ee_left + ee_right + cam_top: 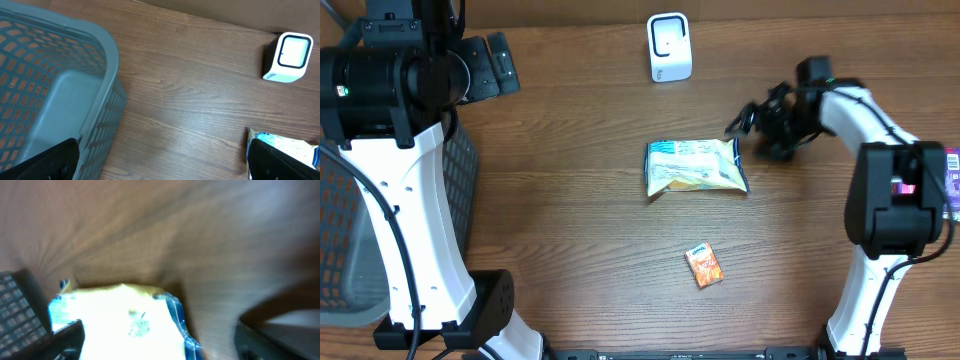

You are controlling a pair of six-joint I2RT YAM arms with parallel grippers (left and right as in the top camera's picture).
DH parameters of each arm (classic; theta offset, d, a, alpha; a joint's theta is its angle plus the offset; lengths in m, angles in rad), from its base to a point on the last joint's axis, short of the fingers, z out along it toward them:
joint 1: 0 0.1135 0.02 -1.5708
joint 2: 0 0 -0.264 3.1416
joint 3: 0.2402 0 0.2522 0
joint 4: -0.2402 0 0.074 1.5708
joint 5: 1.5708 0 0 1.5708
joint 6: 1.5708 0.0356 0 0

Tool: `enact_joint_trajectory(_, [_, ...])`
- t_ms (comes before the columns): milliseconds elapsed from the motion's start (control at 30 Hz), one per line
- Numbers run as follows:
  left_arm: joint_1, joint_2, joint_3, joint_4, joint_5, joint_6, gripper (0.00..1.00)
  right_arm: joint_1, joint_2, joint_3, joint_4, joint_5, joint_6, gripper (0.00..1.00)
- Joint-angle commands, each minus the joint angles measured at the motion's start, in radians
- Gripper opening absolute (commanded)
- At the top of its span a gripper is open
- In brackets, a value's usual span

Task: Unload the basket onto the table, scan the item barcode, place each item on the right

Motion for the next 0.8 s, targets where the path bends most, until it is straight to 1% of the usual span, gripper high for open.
enact_joint_trajectory(0, [0.004, 0.001, -0.006, 0.000, -0.014, 0.009, 1.00, -0.050, 0.003, 0.098, -0.071, 0.083, -0.040, 1.00])
enact_joint_trajectory(33, [0.004, 0.001, -0.006, 0.000, -0.014, 0.009, 1.00, -0.056, 0.002, 0.137, -0.119, 0.082, -0.053, 0.88])
enact_joint_trajectory(67, [0.004, 0.001, -0.006, 0.000, -0.014, 0.009, 1.00, -0.056, -0.003, 0.172, -0.170, 0.068, -0.082, 0.61])
enact_joint_trajectory(100, [0.004, 0.001, -0.006, 0.000, -0.014, 0.008, 1.00, -0.054, -0.009, 0.203, -0.221, 0.039, -0.108, 0.25])
enact_joint_trajectory(133, [0.004, 0.001, -0.006, 0.001, -0.014, 0.008, 0.99, -0.045, -0.015, 0.223, -0.264, 0.011, -0.111, 0.04])
enact_joint_trajectory(233, [0.004, 0.001, -0.006, 0.001, -0.014, 0.008, 0.99, 0.002, -0.043, 0.248, -0.385, -0.159, -0.125, 0.04])
enact_joint_trajectory(300, [0.004, 0.001, -0.006, 0.001, -0.013, 0.008, 1.00, 0.044, -0.047, 0.248, -0.431, -0.266, -0.182, 0.04])
enact_joint_trajectory(367, [0.004, 0.001, -0.006, 0.001, -0.013, 0.001, 0.99, 0.094, -0.047, 0.231, -0.438, -0.294, -0.188, 0.04])
enact_joint_trajectory(467, [0.004, 0.001, -0.006, -0.001, -0.013, 0.001, 1.00, 0.159, -0.047, 0.196, -0.418, -0.330, -0.189, 0.04])
enact_joint_trajectory(500, [0.004, 0.001, -0.006, -0.002, -0.013, 0.002, 1.00, 0.198, -0.047, 0.169, -0.388, -0.382, -0.196, 0.04])
enact_joint_trajectory(567, [0.004, 0.001, -0.006, -0.002, -0.013, 0.002, 1.00, 0.233, -0.047, 0.143, -0.341, -0.408, -0.196, 0.04])
enact_joint_trajectory(700, [0.004, 0.001, -0.006, -0.002, -0.013, 0.002, 1.00, 0.265, -0.046, 0.068, -0.233, -0.394, -0.165, 0.04])
enact_joint_trajectory(767, [0.004, 0.001, -0.006, -0.002, -0.014, 0.002, 0.99, 0.265, -0.046, 0.019, -0.195, -0.422, -0.166, 0.04])
